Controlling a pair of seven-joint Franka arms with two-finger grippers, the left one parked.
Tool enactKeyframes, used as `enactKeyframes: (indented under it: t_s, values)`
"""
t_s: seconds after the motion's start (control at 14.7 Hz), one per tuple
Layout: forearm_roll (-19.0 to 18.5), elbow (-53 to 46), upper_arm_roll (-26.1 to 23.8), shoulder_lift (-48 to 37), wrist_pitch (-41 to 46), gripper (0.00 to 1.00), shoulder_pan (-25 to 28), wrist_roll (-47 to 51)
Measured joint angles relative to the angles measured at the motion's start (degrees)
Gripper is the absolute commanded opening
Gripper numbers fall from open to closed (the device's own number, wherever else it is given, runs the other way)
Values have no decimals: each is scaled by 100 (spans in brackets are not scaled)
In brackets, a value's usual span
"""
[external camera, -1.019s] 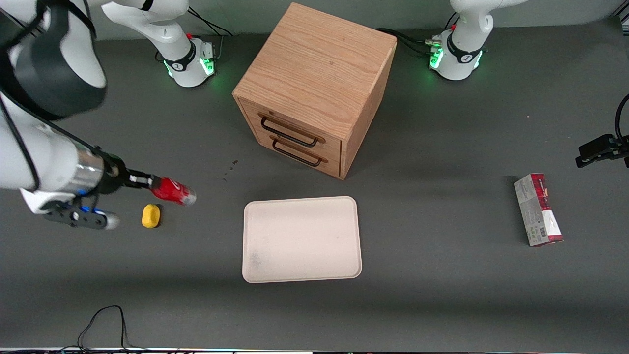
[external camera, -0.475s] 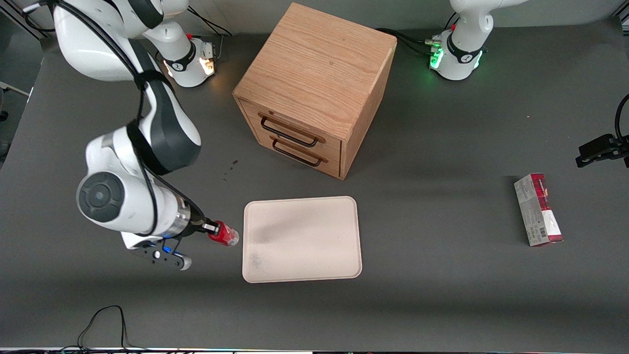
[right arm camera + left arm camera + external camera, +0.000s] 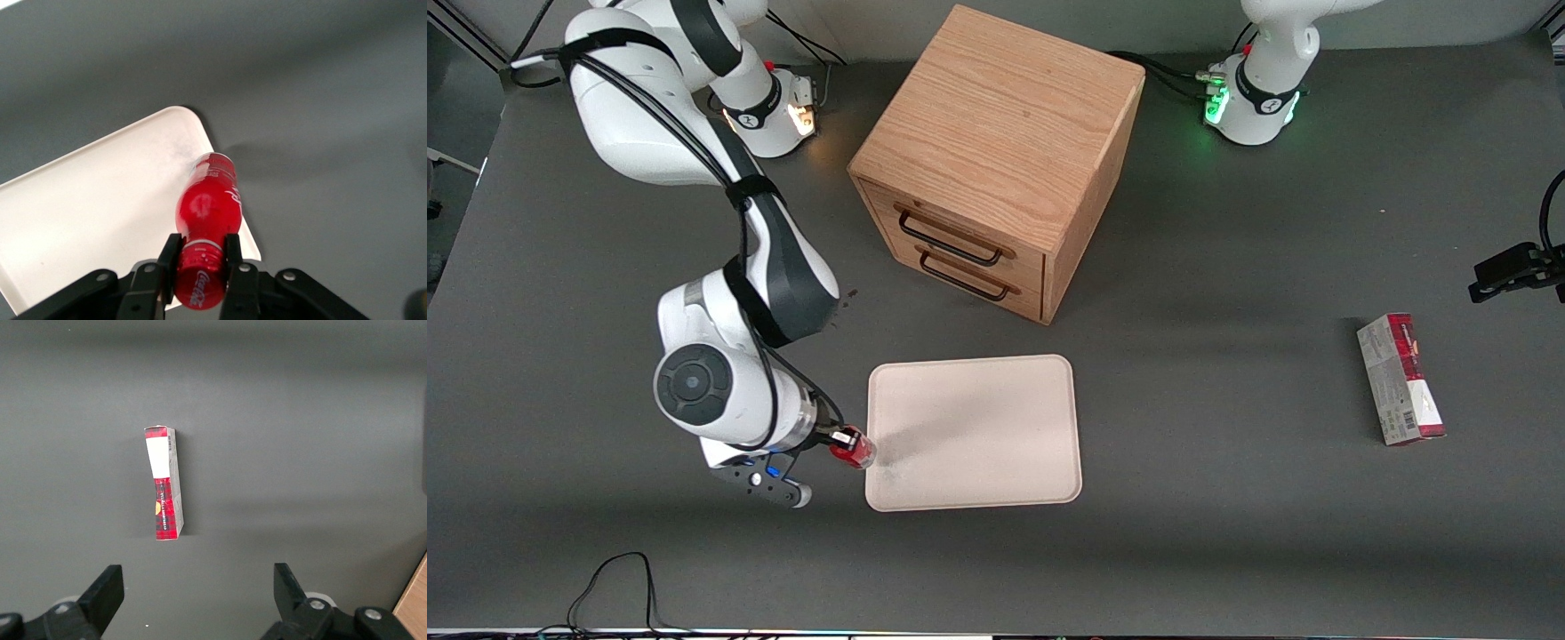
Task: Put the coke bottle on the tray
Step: 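Carry the held bottle over to the white tray's edge, then lower the bottle onto the tray and open the right gripper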
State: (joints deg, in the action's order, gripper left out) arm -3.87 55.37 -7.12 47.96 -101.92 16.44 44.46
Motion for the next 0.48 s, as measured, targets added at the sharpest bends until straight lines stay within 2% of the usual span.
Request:
enactKeyframes:
  t_s: [0.48]
  values:
    - [-1, -6, -5, 245, -485, 0, 63, 407]
